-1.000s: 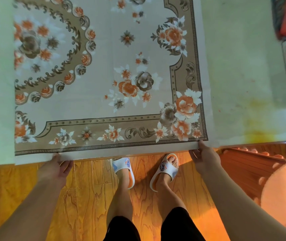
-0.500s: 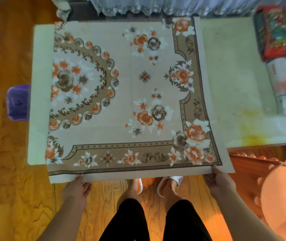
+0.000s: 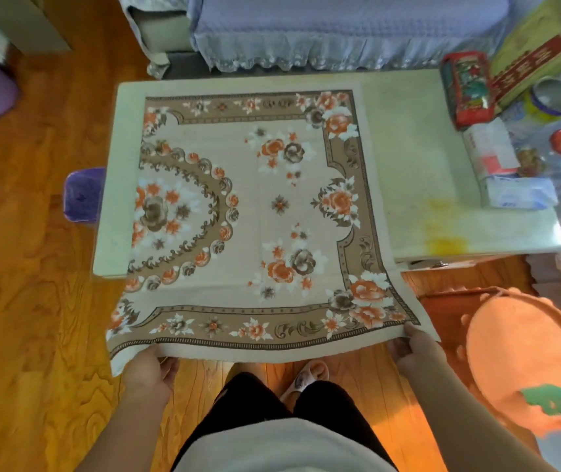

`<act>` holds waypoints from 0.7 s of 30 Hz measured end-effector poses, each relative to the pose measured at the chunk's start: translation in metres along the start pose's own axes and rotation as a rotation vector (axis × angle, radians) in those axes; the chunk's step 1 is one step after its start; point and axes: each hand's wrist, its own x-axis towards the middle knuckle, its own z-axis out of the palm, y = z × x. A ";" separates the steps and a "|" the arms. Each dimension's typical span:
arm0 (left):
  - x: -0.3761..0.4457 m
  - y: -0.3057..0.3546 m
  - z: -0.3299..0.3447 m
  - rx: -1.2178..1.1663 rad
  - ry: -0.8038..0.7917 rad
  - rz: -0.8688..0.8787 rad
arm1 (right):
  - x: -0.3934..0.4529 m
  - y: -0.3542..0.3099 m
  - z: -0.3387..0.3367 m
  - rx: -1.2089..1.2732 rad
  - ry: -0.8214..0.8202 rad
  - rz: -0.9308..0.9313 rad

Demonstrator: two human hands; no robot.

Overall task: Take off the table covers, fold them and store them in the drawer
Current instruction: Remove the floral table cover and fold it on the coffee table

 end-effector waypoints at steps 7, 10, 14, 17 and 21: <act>-0.063 -0.003 -0.019 -0.217 -0.097 -0.037 | -0.034 -0.021 -0.044 0.115 -0.201 0.027; -0.074 0.015 -0.015 -0.277 -0.144 0.023 | -0.047 -0.038 -0.040 0.177 -0.304 0.042; -0.076 0.052 0.006 -0.282 -0.184 0.079 | -0.057 -0.061 -0.012 0.217 -0.399 0.037; -0.074 0.084 0.037 -0.294 -0.215 0.101 | -0.055 -0.081 0.027 0.258 -0.447 0.017; -0.029 0.126 0.103 -0.282 -0.239 0.144 | -0.023 -0.107 0.121 0.277 -0.474 -0.038</act>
